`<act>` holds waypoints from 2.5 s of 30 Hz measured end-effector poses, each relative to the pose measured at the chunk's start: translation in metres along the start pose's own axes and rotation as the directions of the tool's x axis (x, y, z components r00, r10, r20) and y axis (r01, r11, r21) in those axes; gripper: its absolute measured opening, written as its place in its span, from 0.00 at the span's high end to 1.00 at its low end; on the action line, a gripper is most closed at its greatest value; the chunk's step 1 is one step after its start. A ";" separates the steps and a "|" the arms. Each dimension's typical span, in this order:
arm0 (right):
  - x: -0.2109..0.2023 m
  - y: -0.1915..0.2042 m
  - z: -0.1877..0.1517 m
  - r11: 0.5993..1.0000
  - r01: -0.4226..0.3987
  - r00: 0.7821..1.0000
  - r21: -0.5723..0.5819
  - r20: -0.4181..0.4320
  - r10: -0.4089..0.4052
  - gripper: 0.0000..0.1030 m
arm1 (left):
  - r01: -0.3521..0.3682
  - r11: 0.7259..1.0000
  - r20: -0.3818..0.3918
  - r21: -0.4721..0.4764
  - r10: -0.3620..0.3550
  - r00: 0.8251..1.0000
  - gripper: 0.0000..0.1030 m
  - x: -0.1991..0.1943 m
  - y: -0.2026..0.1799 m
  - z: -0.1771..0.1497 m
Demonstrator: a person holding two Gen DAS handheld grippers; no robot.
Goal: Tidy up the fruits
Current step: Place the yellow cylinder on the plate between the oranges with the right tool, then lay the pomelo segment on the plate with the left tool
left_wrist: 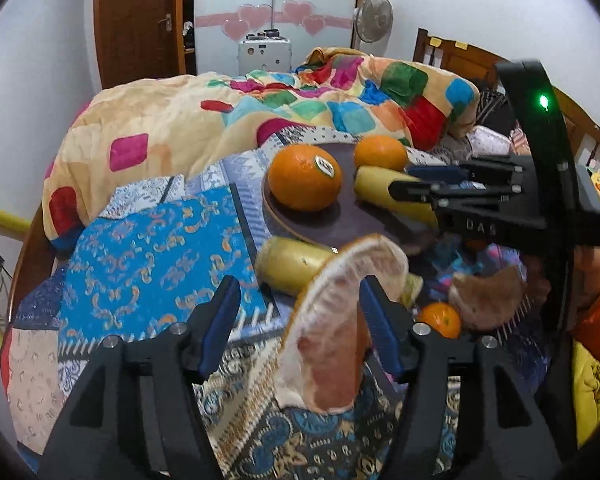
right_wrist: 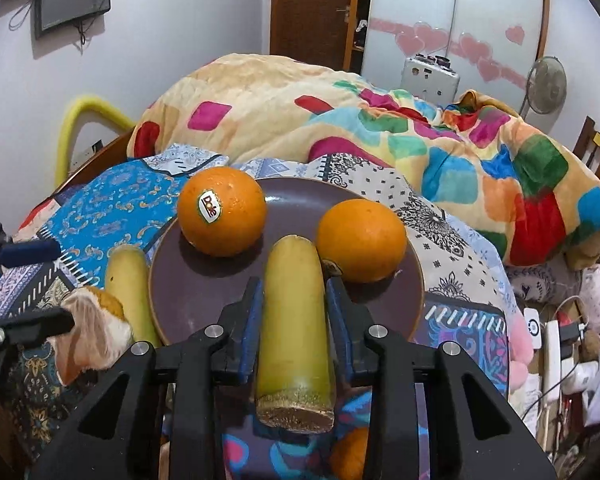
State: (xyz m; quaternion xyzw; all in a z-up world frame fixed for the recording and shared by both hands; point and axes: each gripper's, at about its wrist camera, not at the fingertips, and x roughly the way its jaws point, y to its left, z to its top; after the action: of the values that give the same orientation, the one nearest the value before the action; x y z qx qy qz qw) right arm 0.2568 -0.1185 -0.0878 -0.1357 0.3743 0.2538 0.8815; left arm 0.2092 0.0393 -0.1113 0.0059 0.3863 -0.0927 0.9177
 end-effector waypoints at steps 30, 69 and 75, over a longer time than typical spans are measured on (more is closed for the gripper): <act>0.005 0.000 -0.005 0.999 -0.035 0.999 -0.019 -0.018 0.035 0.69 | -0.055 0.993 0.002 0.108 0.056 0.998 0.47 0.014 -0.025 -0.012; -0.062 -0.058 -0.035 0.996 -0.030 0.996 0.082 0.082 0.024 0.69 | -0.075 0.997 0.052 0.008 0.074 0.996 0.36 0.043 -0.058 0.075; -0.077 -0.051 -0.048 0.995 -0.048 0.996 0.082 0.081 0.041 0.65 | -0.071 0.997 0.038 0.010 0.071 0.997 0.36 0.018 -0.056 0.059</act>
State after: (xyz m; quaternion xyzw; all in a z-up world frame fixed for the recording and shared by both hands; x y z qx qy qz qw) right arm 0.2113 -0.2085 -0.0624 -0.0798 0.3524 0.2626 0.8947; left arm 0.2536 -0.0237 -0.0793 0.0229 0.3678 -0.0624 0.9275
